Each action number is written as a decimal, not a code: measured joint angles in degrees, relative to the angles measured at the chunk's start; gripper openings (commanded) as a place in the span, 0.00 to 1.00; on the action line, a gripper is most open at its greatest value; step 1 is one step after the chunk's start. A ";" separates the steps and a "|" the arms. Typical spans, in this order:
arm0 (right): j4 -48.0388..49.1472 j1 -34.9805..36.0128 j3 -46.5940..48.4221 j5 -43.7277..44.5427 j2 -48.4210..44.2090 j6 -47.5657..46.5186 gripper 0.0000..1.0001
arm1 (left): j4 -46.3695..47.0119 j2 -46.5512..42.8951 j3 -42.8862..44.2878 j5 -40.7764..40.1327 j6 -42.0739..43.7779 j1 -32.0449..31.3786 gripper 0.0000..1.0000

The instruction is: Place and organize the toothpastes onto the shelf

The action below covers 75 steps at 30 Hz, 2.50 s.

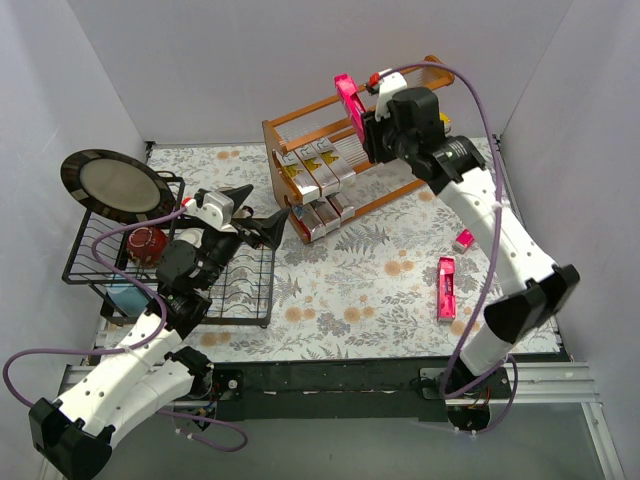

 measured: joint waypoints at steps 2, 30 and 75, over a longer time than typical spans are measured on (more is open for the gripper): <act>-0.26 -0.81 5.95 -1.64 4.81 -1.75 0.42 | 0.00 0.09 0.00 0.00 0.02 0.00 0.98; 8.28 -5.53 21.31 -9.90 22.93 -6.78 0.55 | 0.00 1.16 0.00 -0.07 0.61 0.00 0.98; 17.86 -5.57 -12.39 -5.31 -5.79 0.52 0.99 | -0.02 -0.39 0.00 -0.15 0.96 0.00 0.98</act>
